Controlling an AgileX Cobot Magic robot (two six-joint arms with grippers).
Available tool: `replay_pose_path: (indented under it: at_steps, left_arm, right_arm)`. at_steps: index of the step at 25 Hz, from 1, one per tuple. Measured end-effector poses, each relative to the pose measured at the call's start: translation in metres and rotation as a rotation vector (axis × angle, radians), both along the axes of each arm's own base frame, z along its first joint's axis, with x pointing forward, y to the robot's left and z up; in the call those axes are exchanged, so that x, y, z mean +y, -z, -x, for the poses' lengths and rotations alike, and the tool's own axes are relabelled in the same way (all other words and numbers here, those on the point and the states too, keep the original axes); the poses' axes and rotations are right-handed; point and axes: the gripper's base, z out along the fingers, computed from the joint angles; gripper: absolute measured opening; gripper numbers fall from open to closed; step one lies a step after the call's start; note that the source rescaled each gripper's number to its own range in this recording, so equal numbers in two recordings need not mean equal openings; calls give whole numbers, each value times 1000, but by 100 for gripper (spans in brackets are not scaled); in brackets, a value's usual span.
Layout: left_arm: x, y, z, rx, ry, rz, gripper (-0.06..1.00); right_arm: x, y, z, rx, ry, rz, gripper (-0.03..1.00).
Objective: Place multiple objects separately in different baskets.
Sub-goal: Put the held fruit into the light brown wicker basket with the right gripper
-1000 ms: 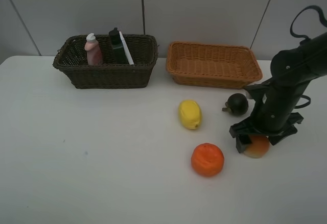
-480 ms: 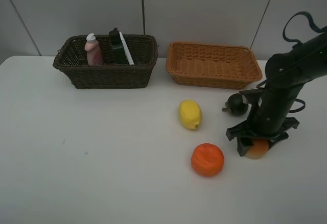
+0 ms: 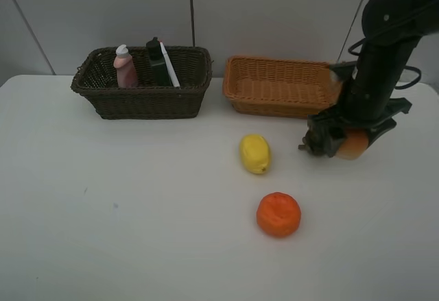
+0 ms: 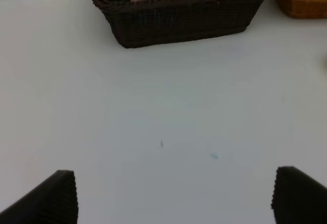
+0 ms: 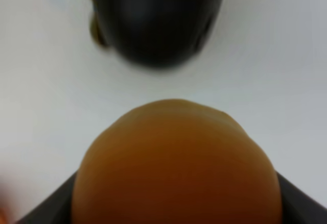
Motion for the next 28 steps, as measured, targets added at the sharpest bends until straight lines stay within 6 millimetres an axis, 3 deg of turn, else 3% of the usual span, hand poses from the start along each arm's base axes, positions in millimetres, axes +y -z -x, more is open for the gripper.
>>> replay_pose_path:
  at_steps: [2,5,11,15,16,18,20,23,28]
  left_arm:
    - [0,0,0,0,0,0,100]
    - [0,0,0,0,0,0,100]
    - [0,0,0,0,0,0,100]
    - [0,0,0,0,0,0,100]
    - [0,0,0,0,0,0,100]
    - [0,0,0,0,0,0,100]
    - [0,0,0,0,0,0,100]
    - [0,0,0,0,0,0,100]
    - [0,0,0,0,0,0,100]
  right_arm:
    - [4,-22,-25,-89,2,-13,10]
    - [5,-37,-64,-184,30,-39,10]
    - [-8,-16,-136,-249,91,-45,10]
    - [-7,-7,-157,-265,65,-42,10]
    - [-7,-6,-158,-269,62,-44,16]
    - [-6,-7,-159,-278,59,-47,63]
    - [-6,-8,-159,-276,57,-46,86]
    - [-6,-7,-156,-238,68,-41,96]
    - [-4,-17,-148,-193,81,-68,96]
